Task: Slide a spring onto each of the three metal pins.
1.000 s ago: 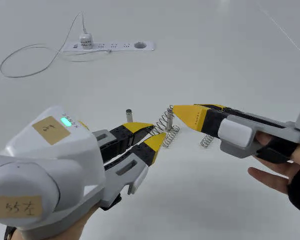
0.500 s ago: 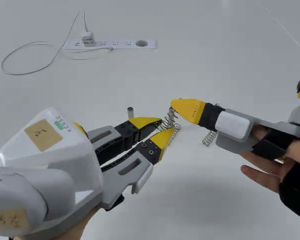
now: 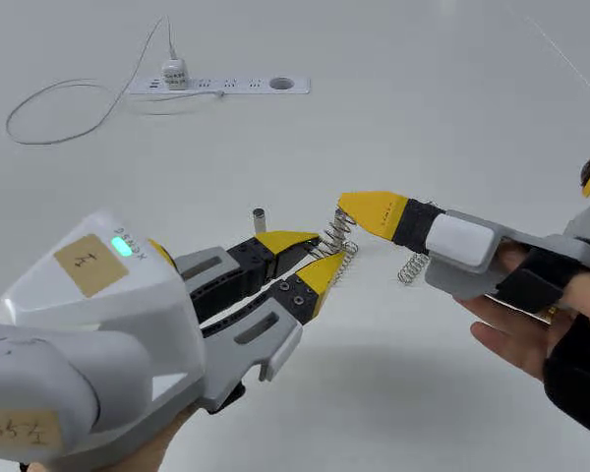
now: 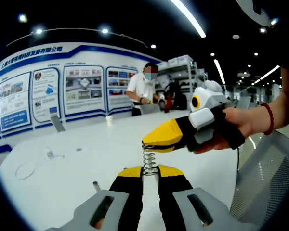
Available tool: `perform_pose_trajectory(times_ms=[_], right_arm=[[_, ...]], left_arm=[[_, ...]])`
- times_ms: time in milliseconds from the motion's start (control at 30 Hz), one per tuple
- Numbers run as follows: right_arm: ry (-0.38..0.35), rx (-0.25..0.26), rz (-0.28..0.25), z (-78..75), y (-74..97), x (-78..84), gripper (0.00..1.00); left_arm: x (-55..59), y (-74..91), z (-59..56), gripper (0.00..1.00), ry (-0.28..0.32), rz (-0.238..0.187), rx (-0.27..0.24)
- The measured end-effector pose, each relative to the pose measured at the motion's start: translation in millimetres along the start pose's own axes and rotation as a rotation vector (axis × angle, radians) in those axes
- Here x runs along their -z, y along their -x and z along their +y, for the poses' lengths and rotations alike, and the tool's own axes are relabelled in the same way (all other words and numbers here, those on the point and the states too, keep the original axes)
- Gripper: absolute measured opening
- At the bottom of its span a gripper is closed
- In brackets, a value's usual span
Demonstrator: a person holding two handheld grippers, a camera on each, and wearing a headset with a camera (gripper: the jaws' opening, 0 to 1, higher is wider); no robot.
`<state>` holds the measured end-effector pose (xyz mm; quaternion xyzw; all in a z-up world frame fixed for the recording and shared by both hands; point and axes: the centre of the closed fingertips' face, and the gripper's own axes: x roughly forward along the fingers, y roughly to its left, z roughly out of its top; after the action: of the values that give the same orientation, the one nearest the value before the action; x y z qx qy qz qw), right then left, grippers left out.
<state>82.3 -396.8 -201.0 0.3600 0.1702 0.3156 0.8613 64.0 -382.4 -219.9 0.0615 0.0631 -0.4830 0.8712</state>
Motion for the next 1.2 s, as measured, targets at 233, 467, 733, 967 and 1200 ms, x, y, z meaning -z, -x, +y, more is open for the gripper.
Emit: perform_pose_trajectory(times_ms=[233, 467, 733, 967, 1200], right_arm=[[0.036, 0.0, 0.019, 1.8, -4.8, 3.0, 0.11], [0.1, 0.01, 0.039, 2.1, -12.0, 4.5, 0.11], [0.208, 0.031, 0.069, -1.6, -24.3, 2.5, 0.11], [0.318, 0.041, 0.093, -4.2, -39.1, -0.7, 0.11], [0.405, 0.049, 0.107, -8.4, -56.2, -6.5, 0.11]], left_arm=[[5.5, 0.7, 2.3, 0.11, 0.005, 0.025, -0.013], [17.3, 1.0, 7.5, 0.12, 0.011, 0.083, -0.038], [27.1, 2.3, 14.6, 0.2, 0.025, 0.123, -0.067], [35.8, 3.3, 21.8, 0.28, 0.055, 0.154, -0.095], [41.7, 4.2, 27.1, 0.4, 0.066, 0.179, -0.121]])
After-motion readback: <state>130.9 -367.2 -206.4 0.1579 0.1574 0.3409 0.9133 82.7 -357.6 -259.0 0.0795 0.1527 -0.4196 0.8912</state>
